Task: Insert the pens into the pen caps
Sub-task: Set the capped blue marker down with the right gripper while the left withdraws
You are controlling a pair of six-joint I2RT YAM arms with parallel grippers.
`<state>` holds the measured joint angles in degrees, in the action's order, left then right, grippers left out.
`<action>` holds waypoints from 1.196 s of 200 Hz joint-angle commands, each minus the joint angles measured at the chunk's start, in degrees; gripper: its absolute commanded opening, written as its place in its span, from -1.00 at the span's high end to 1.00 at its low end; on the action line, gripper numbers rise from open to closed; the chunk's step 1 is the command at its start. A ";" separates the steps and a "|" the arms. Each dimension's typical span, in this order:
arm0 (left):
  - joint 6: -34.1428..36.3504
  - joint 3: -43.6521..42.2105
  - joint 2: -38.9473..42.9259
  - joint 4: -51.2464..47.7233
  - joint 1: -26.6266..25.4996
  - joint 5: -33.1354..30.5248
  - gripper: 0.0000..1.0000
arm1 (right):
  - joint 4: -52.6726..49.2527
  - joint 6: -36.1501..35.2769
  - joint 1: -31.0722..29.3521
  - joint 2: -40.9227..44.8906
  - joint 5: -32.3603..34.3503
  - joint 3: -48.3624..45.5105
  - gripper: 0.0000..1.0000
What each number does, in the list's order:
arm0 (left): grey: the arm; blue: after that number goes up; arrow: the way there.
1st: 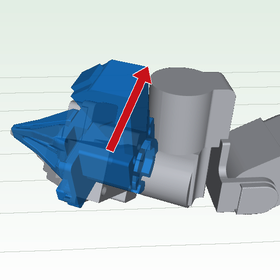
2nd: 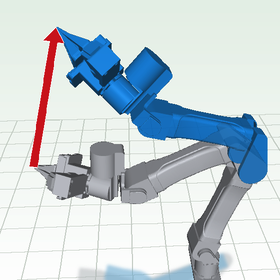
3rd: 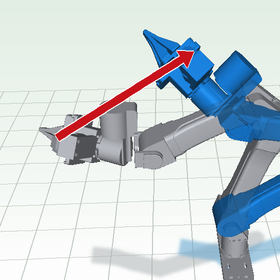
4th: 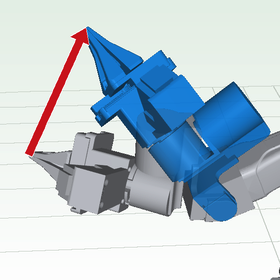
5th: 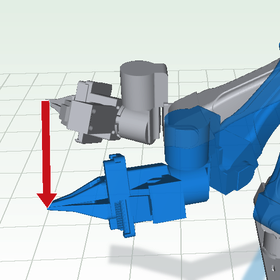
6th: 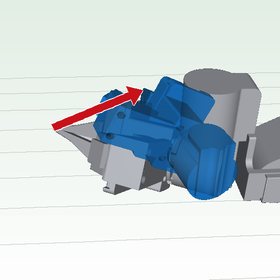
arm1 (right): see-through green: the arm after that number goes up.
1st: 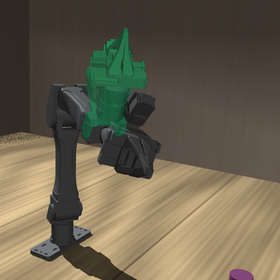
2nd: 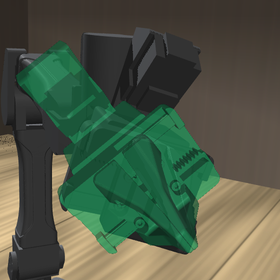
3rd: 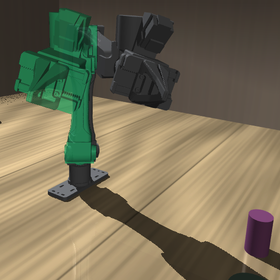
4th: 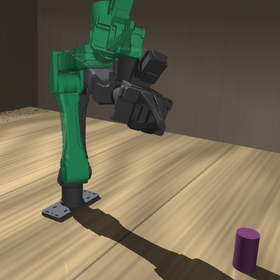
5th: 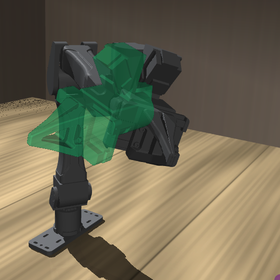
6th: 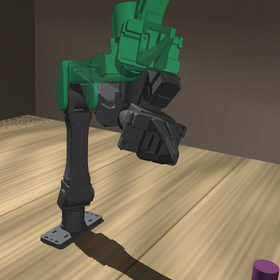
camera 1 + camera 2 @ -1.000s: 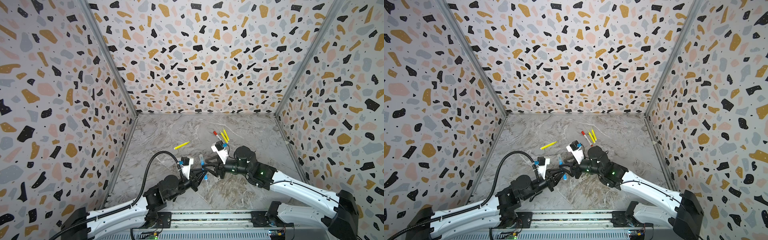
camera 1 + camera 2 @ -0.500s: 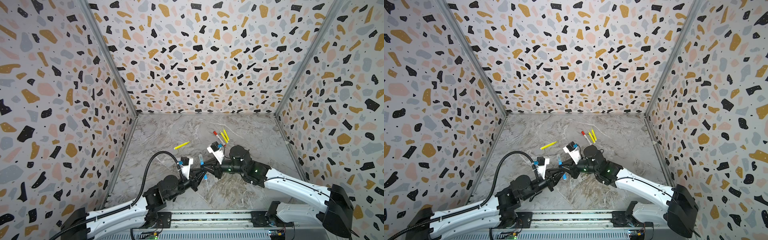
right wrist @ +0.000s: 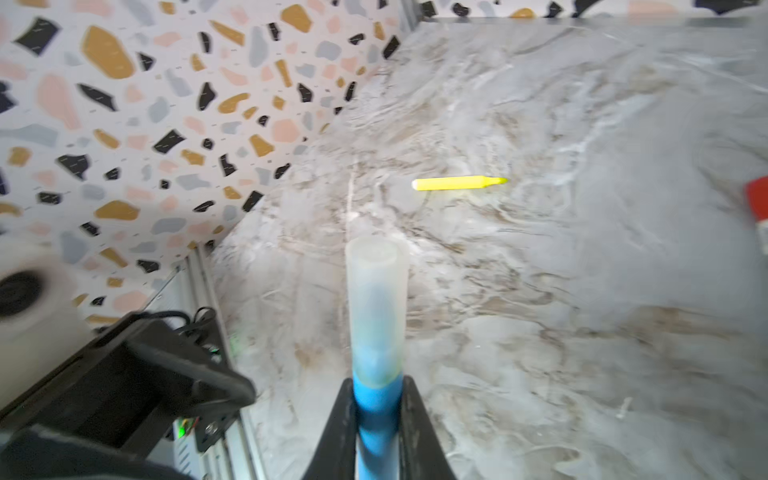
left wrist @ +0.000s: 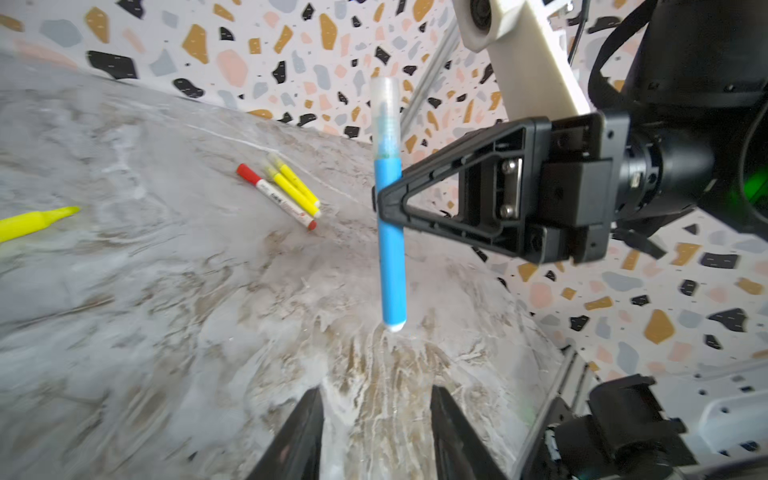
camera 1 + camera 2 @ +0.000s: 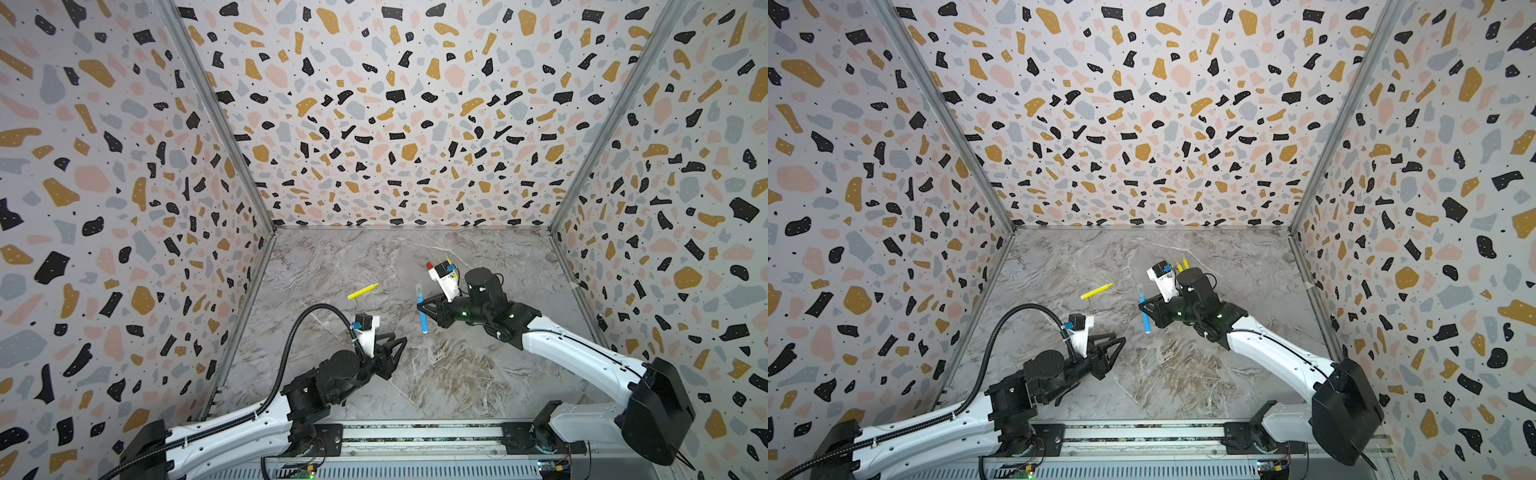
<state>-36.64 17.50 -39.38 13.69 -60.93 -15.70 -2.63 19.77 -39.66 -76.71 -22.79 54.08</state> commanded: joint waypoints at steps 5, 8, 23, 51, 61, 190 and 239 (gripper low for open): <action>-3.55 -0.62 2.36 -7.07 -0.25 -5.94 0.14 | -10.80 -5.06 1.81 -6.66 6.65 5.97 0.81; -3.83 -0.98 2.67 -7.28 -0.20 -5.96 0.14 | -11.67 -5.55 1.78 -7.71 7.51 6.90 0.81; -5.28 -2.32 4.01 -7.46 -0.25 -5.97 0.15 | -15.72 -7.42 1.70 -13.75 9.92 11.74 0.81; -6.08 -3.09 5.94 -7.95 -0.25 -5.70 0.16 | -22.73 -10.44 0.97 -25.30 15.06 22.48 0.81; -5.84 -2.65 6.38 -8.78 -0.25 -5.88 0.16 | -25.25 -11.48 0.65 -29.30 18.25 26.37 0.81; -4.38 -1.33 11.25 -13.18 -0.33 -7.45 0.16 | -45.83 -19.34 2.39 -59.33 42.13 64.66 0.69; -3.48 -0.85 11.61 -13.89 -0.33 -8.20 0.15 | -46.94 -18.62 1.87 -59.37 47.34 66.39 0.28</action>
<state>-41.34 14.94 -28.23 -0.43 -60.93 -22.22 -46.65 0.93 -37.45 -138.47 20.36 119.20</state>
